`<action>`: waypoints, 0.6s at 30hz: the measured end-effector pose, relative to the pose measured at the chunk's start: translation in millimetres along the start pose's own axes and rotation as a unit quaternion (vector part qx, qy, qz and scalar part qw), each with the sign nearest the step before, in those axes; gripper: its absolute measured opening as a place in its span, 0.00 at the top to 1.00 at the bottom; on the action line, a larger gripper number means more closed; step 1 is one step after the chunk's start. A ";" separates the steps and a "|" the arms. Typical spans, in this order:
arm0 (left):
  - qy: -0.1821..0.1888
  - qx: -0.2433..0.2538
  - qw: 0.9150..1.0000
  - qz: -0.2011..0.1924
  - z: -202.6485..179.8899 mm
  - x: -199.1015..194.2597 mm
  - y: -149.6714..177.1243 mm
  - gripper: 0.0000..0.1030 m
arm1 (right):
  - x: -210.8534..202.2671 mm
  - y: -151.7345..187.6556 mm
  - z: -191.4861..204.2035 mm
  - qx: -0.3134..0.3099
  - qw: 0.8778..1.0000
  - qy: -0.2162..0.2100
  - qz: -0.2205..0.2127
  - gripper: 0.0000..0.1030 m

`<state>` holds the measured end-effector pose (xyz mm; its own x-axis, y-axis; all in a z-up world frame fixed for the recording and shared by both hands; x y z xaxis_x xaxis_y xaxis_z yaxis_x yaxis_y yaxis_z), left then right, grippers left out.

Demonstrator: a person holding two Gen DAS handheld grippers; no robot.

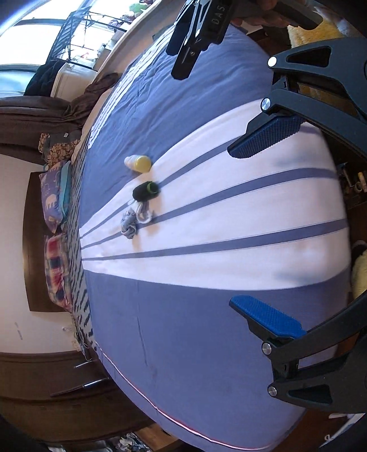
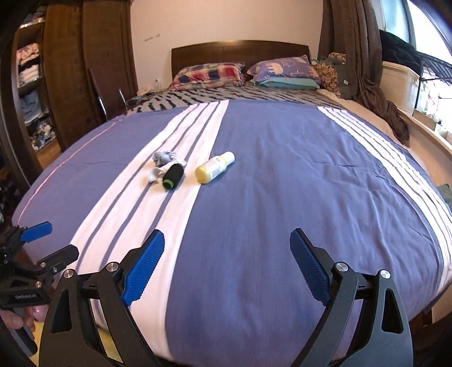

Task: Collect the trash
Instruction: 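Move both open tools back up over the remaining items on the bed, then grasp the yellow bottle with the right tool while the left tool grasps the black thread spool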

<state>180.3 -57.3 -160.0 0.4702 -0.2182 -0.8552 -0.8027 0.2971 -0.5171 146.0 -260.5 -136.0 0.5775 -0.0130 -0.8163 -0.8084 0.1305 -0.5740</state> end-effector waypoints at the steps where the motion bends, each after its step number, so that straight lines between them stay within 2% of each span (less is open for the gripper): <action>1: 0.003 -0.001 1.000 0.003 0.6 6.1 -5.2 0.10 | 7.3 -5.4 0.6 0.000 1.000 0.000 0.006 0.12; 9: 0.006 0.014 1.000 0.024 -3.6 44.7 -38.8 0.10 | 65.1 -51.2 4.1 0.003 0.999 0.006 0.040 0.12; 18: 0.011 0.022 0.999 0.035 -9.5 75.0 -71.3 0.10 | 120.4 -102.6 8.4 0.034 0.997 -0.016 0.068 0.12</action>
<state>269.4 -103.7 -187.0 0.4053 -0.2155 -0.8884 -0.8164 0.3520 -0.4578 299.5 -267.1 -174.9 0.4669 0.0402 -0.8834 -0.8706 0.1957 -0.4513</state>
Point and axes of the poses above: each gripper's, at about its wrist camera, not at the fingertips, and x roughly the way its jaws point, z to its left, y to its underside, the point moved 6 cm from there along x, roughly the way its jaws point, and after that the axes turned 15 degrees about z, right-handed, at the moved point
